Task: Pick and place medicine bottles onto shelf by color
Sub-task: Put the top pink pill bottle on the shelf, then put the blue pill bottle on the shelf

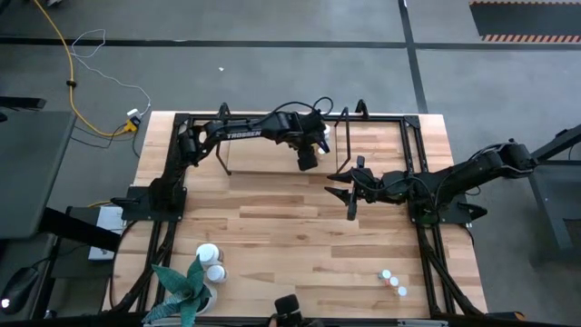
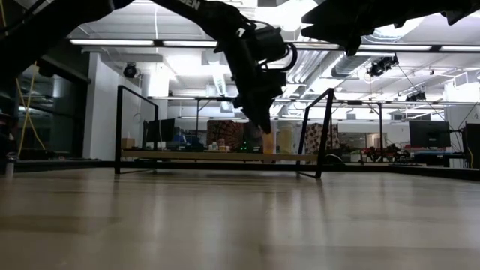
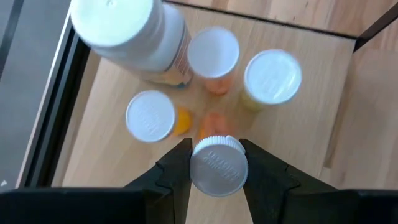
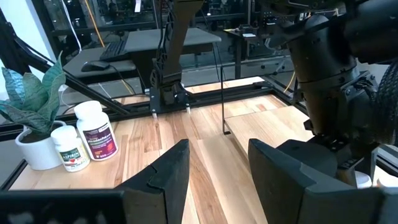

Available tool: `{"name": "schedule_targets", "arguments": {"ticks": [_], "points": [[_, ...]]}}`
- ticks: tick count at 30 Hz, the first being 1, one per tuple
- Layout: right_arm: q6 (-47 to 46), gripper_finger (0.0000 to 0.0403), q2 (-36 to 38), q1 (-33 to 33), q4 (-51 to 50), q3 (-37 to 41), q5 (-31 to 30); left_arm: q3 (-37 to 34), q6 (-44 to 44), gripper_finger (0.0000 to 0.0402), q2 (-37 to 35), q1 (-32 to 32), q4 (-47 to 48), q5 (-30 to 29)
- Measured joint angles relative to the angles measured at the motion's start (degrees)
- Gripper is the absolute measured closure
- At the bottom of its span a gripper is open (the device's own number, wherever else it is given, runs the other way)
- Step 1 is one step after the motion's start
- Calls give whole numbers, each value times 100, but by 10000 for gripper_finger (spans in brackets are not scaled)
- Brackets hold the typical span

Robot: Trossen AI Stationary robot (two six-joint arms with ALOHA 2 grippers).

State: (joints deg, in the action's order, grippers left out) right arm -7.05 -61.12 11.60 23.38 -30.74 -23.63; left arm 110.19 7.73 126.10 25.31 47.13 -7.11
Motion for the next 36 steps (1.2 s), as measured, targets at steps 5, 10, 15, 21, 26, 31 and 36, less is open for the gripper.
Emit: {"name": "schedule_targets", "arguments": {"ticks": [5,10,15,21,26,31,36], "points": [[2,247,0,2,2,0,-1,0,0,288,0,-4,-106,50],[0,247,0,1,2,0,0,0,-1,272,0,-1,-99,50],[1,247,0,0,2,0,-1,0,-1,262,0,1,-76,50],[2,247,0,2,2,0,1,0,0,261,0,-1,-74,50],[1,247,0,1,2,0,0,-2,-1,261,-32,-1,-45,64],[2,247,0,0,-1,0,-1,474,-5,261,-53,41,511,71],[0,247,0,0,-18,0,-1,1066,-361,261,-65,60,1352,103]]}}
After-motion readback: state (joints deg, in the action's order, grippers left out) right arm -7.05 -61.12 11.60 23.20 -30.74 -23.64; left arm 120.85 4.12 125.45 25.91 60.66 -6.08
